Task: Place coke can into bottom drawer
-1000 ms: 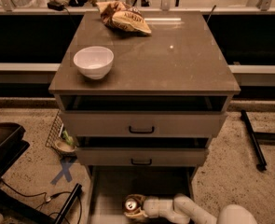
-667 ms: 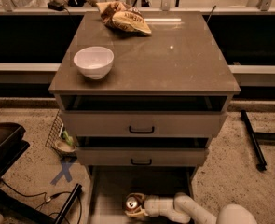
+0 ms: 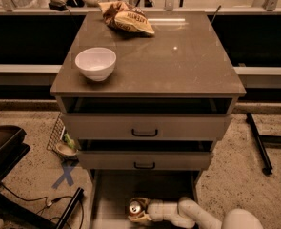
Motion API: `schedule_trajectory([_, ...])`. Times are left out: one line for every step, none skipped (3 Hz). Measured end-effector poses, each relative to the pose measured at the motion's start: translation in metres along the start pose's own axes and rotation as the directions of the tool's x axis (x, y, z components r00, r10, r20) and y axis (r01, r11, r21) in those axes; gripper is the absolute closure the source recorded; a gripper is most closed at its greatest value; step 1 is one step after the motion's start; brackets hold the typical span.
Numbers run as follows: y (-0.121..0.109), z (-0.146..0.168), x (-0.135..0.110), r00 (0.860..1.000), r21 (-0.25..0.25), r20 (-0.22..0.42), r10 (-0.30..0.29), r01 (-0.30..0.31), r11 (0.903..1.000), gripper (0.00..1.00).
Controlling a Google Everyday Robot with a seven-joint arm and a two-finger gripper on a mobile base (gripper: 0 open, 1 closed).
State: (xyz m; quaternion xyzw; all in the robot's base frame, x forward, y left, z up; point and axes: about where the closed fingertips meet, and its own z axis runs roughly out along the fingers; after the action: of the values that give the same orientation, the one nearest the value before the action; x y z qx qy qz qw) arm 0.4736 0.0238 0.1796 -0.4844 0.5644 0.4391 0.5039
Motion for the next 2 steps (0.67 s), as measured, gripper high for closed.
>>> schedule_trajectory([0.0,0.0001,0.0,1.0,0.0,0.0,0.0,0.0,1.0,0.13])
schedule_trajectory([0.0013,0.0021,-0.0002,1.0,-0.003,0.002,0.001,-0.001,1.0,0.0])
